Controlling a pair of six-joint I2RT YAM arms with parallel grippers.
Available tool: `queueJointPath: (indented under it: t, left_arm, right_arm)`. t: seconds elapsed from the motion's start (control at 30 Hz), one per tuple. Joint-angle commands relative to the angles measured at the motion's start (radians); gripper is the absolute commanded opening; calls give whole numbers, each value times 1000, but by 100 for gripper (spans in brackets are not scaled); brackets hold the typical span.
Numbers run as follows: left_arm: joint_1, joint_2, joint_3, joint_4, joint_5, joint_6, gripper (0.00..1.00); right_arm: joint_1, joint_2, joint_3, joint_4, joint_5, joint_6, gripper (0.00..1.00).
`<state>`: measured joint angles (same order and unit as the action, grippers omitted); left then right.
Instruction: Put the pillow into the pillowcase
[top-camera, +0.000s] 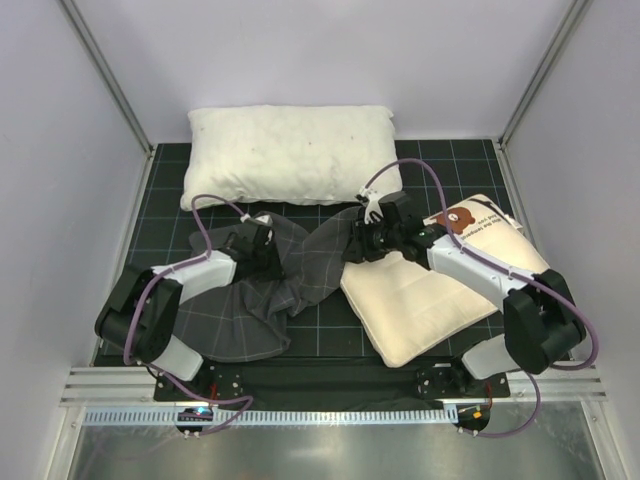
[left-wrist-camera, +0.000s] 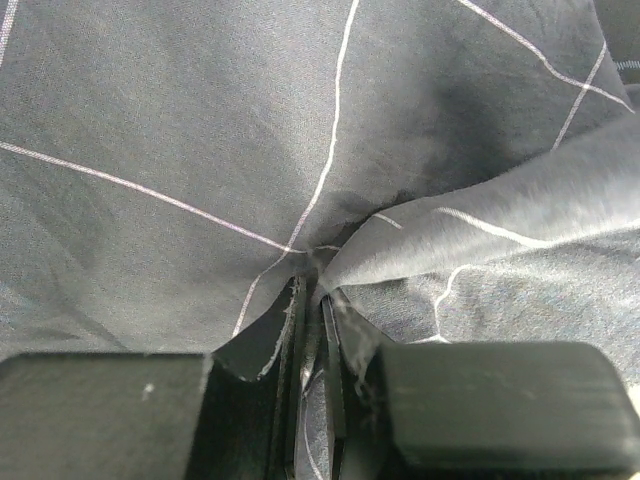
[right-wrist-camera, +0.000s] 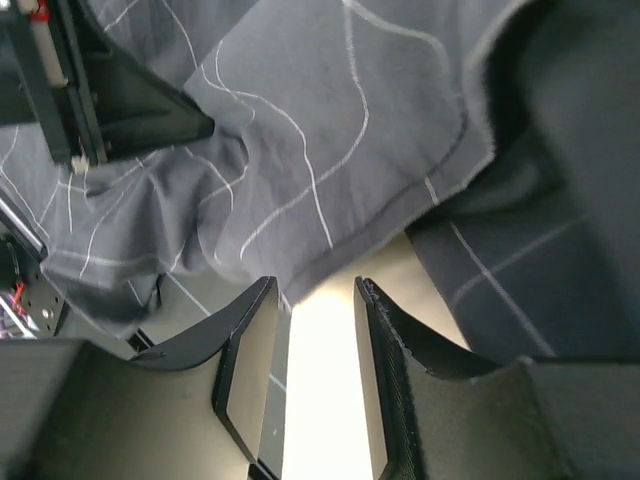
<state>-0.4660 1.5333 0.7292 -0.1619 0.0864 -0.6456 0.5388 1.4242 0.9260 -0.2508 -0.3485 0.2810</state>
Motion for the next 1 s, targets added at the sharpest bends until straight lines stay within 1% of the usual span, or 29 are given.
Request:
queueJointPath:
  t: [0.0, 0.1, 0.17, 0.23, 0.27, 0.3, 0.33, 0.37, 0.43, 0.47, 0.53, 0.57, 0.67, 0.73, 0.77, 0.83, 0.87, 0.97]
  left_arm:
    - [-16, -32, 21, -19, -54, 21, 15]
    - [-37, -51, 24, -30, -79, 26, 17]
    - [-57, -70, 26, -47, -147, 31, 18]
    - [-83, -104, 26, -56, -187, 32, 20]
    - [-92, -114, 26, -62, -224, 34, 24]
    - [-111, -139, 29, -73, -240, 34, 27]
    - [-120, -151, 30, -82, -253, 32, 35]
    - [-129, -162, 33, -91, -269, 32, 40]
    - [-157, -206, 41, -126, -316, 29, 50]
    - [-166, -225, 50, -137, -330, 26, 58]
    - [-192, -263, 64, -187, -382, 21, 62]
    - [-203, -310, 79, -206, -399, 20, 66]
    - [-237, -396, 99, -243, -435, 17, 70]
    - [-258, -432, 113, -234, -401, 21, 70]
    - [-264, -443, 119, -223, -386, 27, 71]
    - [-279, -461, 128, -190, -347, 49, 71]
    - [-286, -458, 130, -148, -311, 57, 71]
    - [-293, -429, 147, -91, -225, 86, 71]
  right_arm:
    - [-3, 48, 53, 108, -32, 47, 43]
    - [-2, 80, 62, 139, -58, 66, 42]
    - [-2, 87, 60, 157, -78, 76, 37]
    - [0, 90, 62, 177, -90, 86, 33]
    - [0, 90, 60, 189, -96, 87, 30]
    - [0, 78, 57, 197, -102, 90, 22]
    - [0, 70, 51, 214, -106, 92, 20]
    - [0, 61, 45, 214, -112, 93, 17]
    - [0, 42, 33, 245, -116, 115, 8]
    - [1, 24, 22, 275, -116, 122, 4]
    - [0, 7, 19, 274, -110, 135, 4]
    - [0, -14, 16, 271, -113, 138, 4]
    - [0, -74, 7, 257, -116, 145, 4]
    - [3, -102, 1, 257, -116, 152, 4]
    - [6, -113, 0, 225, -116, 155, 4]
    - [16, -134, 4, 213, -116, 159, 4]
    - [20, -140, 8, 205, -116, 167, 4]
    - [32, -157, 10, 203, -110, 187, 4]
